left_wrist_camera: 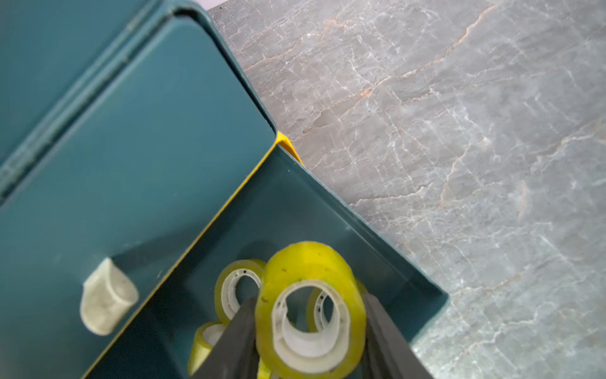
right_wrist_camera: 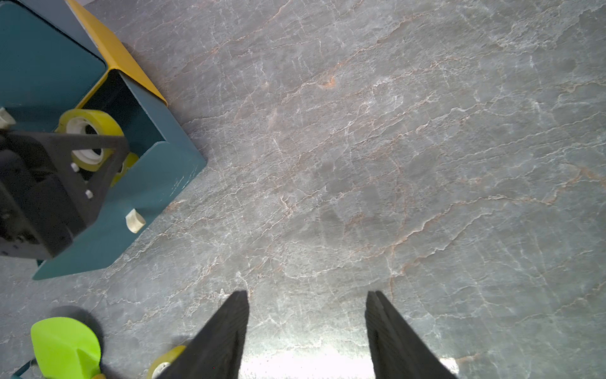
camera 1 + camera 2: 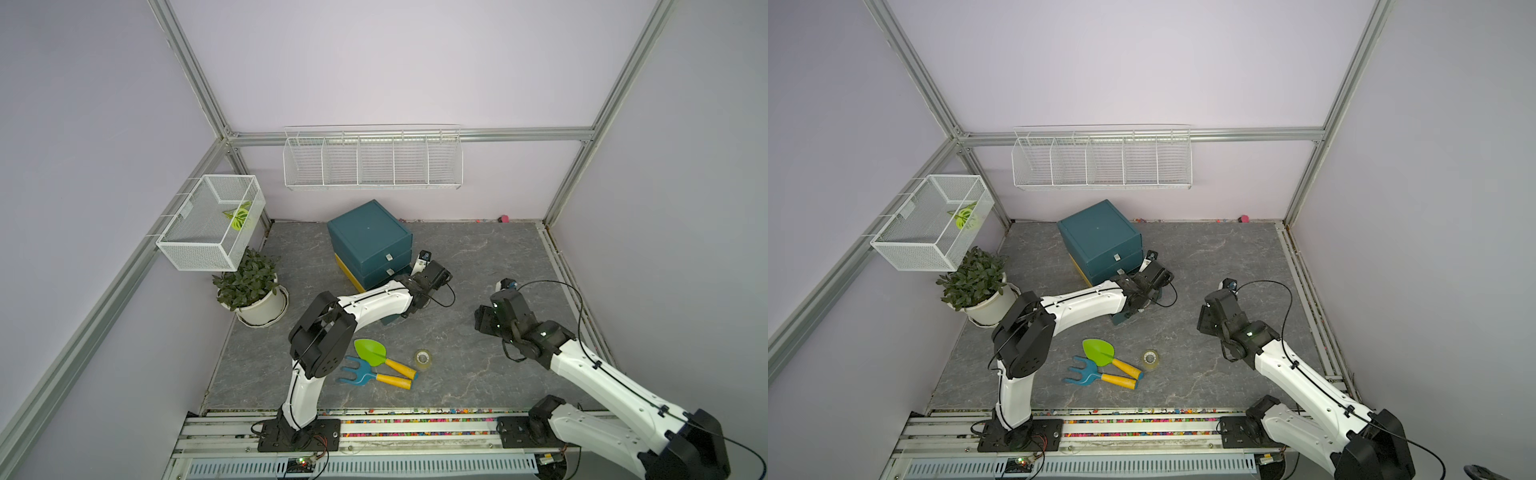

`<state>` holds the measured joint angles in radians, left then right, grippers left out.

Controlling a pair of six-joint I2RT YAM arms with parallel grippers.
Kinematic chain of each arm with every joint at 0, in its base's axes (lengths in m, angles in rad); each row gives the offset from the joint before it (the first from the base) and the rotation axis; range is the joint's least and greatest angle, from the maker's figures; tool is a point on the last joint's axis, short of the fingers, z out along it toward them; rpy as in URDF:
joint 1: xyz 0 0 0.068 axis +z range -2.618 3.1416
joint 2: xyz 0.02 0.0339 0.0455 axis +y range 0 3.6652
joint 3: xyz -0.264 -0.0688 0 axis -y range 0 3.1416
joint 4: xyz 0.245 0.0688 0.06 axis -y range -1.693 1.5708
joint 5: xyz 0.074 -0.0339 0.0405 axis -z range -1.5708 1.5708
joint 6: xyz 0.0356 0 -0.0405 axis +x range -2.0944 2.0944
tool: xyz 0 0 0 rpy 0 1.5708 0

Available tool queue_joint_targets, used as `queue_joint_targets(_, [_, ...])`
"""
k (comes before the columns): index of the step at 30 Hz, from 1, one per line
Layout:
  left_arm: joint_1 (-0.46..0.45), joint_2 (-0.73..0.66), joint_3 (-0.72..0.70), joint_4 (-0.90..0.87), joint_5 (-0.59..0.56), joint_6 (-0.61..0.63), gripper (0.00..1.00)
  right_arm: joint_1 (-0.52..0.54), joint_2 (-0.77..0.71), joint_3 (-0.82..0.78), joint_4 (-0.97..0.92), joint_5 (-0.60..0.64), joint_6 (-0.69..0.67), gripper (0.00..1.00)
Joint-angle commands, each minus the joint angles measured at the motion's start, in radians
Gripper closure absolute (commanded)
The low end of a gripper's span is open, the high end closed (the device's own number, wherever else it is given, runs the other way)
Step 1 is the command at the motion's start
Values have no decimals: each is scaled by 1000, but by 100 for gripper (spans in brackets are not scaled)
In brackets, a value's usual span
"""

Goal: Place the transparent tape into the drawer according to color
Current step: Place the tape in the drawer.

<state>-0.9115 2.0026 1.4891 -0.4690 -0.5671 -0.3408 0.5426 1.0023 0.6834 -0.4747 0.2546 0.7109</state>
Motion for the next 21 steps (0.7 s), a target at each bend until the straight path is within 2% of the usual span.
queue_joint_targets(1, [3,0,30,-23,12,-12,37,-6,-5,-1,0,-9,9,37])
queue_joint_targets(5, [3,-20,31,-30,20,-16,26,-6,-10,0,-3,-9,11,37])
queue_joint_targets(9, [2,-61,30,-45,26,-32,22,-6,-11,6,-12,-10,12,37])
queue_joint_targets(17, [-56,-237,2,-76,73,-31,9,-6,7,19,-29,-49,6,37])
queue_joint_targets(21, [-73,-351,-67,-84,97,-39,5,-6,18,26,-34,-86,-7,37])
